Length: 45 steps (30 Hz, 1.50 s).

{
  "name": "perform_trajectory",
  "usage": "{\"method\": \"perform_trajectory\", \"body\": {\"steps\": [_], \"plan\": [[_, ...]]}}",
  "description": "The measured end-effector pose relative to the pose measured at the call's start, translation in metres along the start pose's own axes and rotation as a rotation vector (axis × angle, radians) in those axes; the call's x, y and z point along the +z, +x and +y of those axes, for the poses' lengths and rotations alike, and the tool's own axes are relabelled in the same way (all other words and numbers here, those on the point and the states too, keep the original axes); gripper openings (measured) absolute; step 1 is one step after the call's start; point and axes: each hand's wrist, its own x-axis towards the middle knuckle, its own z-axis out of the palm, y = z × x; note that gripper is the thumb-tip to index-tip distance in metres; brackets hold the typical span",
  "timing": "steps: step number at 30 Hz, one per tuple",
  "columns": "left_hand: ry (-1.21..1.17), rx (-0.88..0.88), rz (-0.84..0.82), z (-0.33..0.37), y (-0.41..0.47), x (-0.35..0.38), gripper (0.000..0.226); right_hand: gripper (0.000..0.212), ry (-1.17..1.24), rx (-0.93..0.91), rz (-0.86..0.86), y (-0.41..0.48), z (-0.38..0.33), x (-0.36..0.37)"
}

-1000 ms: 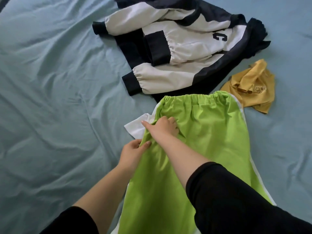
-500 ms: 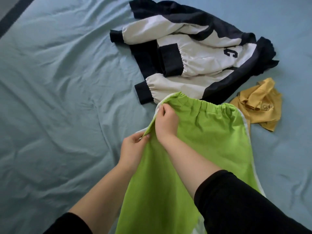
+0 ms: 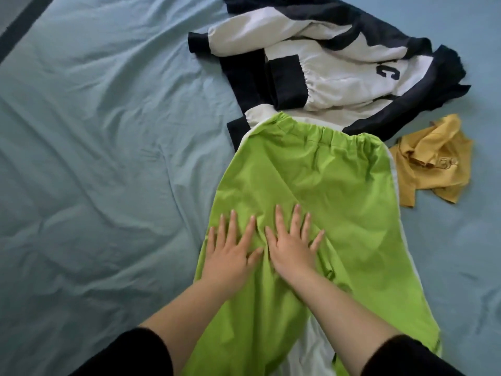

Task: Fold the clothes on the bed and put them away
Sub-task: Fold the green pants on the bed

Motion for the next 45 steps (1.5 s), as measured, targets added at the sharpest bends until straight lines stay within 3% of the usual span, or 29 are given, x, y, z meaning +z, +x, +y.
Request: {"method": "perform_trajectory", "body": {"steps": [5,10,13,16,18,22,24,26,29,33,38,40,42,45], "plan": [[0.14,-0.077,-0.117,-0.019,0.021,0.003,0.073,0.068,0.028,-0.07,-0.177,0.043,0.004,0.001],[0.001,-0.18,-0.05,0.022,-0.018,0.006,0.068,0.059,0.073,-0.307,-0.032,-0.014,0.057,-0.008],[-0.113,-0.13,-0.04,0.073,-0.068,0.029,0.069,0.056,0.003,-0.311,0.004,-0.088,0.118,0.003],[-0.116,-0.09,-0.039,0.125,-0.113,0.06,0.07,0.053,0.047,-0.268,-0.02,-0.149,0.182,0.013],[-0.083,-0.062,-0.037,0.154,-0.135,0.08,0.071,0.051,0.165,-0.187,0.051,-0.179,0.22,0.02],[-0.237,-0.03,-0.113,0.198,-0.159,0.11,0.077,0.033,0.663,0.368,0.236,-0.212,0.27,0.035],[-0.416,-0.123,-0.079,0.209,-0.162,0.117,0.073,0.031,0.848,0.599,0.219,-0.213,0.281,0.044],[-0.512,-0.247,0.018,0.214,-0.16,0.12,0.058,0.034,1.064,0.708,0.07,-0.21,0.285,0.055],[-0.697,-0.419,0.07,0.217,-0.159,0.124,0.04,0.02,1.449,0.704,-0.081,-0.208,0.282,0.067],[-0.734,-0.474,-0.005,0.219,-0.17,0.134,0.05,0.01,1.67,0.631,-0.107,-0.216,0.282,0.057],[-0.614,-0.392,-0.121,0.23,-0.174,0.132,0.078,0.017,1.556,0.491,-0.305,-0.233,0.281,0.035],[-0.596,-0.392,-0.131,0.234,-0.175,0.131,0.054,0.018,1.499,0.478,-0.283,-0.236,0.283,0.026],[-0.761,-0.419,-0.051,0.238,-0.179,0.126,0.019,0.019,1.466,0.497,-0.202,-0.235,0.29,0.02],[-0.974,-0.429,0.039,0.243,-0.186,0.12,0.016,0.027,1.506,0.517,-0.207,-0.238,0.31,0.013]]}}
